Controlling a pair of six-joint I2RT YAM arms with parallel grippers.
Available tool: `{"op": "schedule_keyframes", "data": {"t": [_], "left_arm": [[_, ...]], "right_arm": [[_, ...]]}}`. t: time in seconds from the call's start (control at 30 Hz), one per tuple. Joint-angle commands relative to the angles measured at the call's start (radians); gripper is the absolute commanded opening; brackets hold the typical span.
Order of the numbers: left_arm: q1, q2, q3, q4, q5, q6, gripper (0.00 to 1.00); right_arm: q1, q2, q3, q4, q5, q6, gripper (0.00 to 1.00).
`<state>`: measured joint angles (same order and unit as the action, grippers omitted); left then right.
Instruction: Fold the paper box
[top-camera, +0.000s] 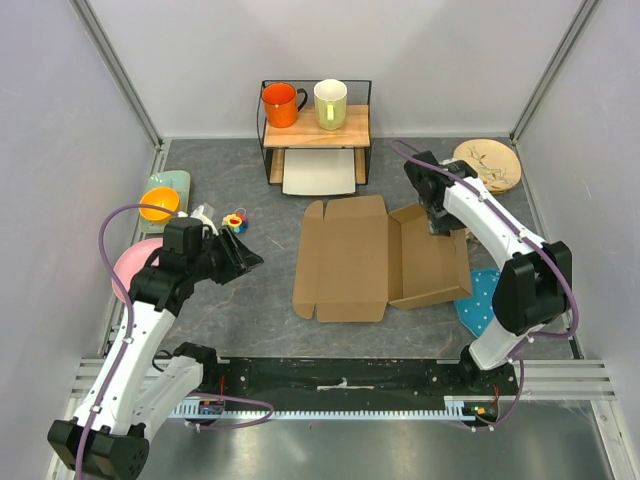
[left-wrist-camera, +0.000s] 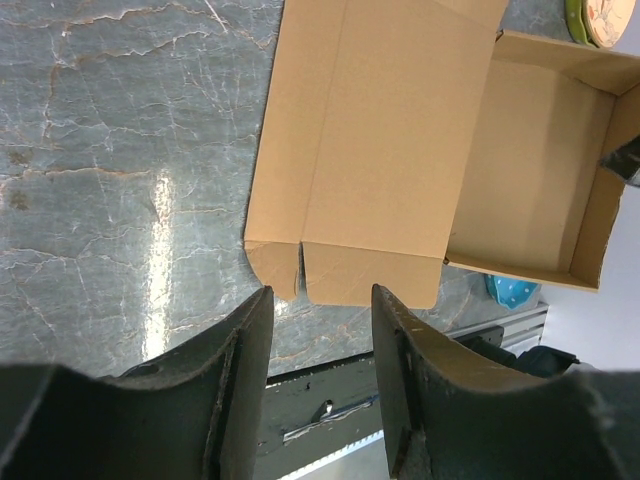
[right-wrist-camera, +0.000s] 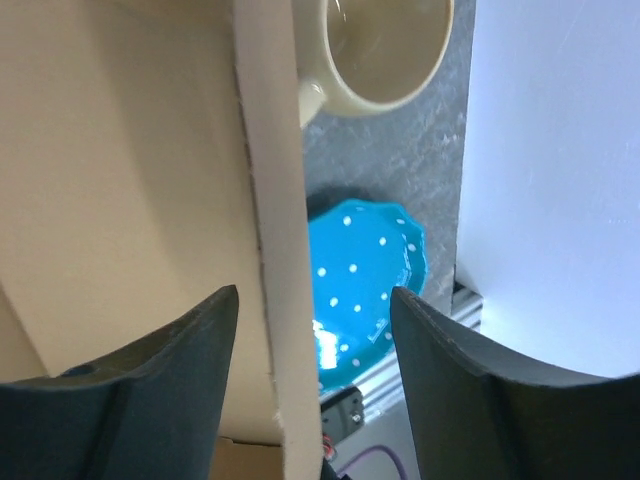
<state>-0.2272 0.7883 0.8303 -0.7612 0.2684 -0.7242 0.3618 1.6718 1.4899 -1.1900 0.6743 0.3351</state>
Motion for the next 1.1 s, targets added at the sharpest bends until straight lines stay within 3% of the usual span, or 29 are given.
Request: {"op": "schedule_keyframes", "data": {"t": [0.0, 0.13, 0.33, 0.53, 0.7, 0.93, 1.07], "left_arm": [[-0.006, -0.009, -0.002, 0.025, 0.009, 0.023, 0.51], [-0.006, -0.001, -0.011, 0.037, 0.022, 0.019, 0.50], [-0.004, -0.008, -0.013, 0.030, 0.022, 0.019, 0.50], [-0.004, 0.008, 0.067, -0.039, -0.012, 0.028, 0.50], [-0.004, 0.078, 0.262, -0.121, -0.043, 0.031, 0.49], [-0.035, 0.210, 0.636, -0.205, -0.156, 0.008, 0.49], [-0.041, 0.246, 0.682, -0.213, -0.190, -0.018, 0.49]], "right_arm": [[-0.037, -0.063, -0.094, 0.006, -0.022, -0.033, 0.66], [-0.040, -0.053, -0.123, 0.021, -0.065, -0.024, 0.59], [-0.040, -0.066, -0.092, 0.035, -0.131, -0.018, 0.00], [-0.041, -0.229, -0.034, 0.055, -0.313, 0.067, 0.00], [-0.040, -0.354, -0.045, 0.073, -0.504, 0.195, 0.00], [-0.009, -0.643, -0.440, 0.306, -0.636, 0.592, 0.00], [0.071, -0.721, -0.560, 0.395, -0.581, 0.867, 0.00]]}}
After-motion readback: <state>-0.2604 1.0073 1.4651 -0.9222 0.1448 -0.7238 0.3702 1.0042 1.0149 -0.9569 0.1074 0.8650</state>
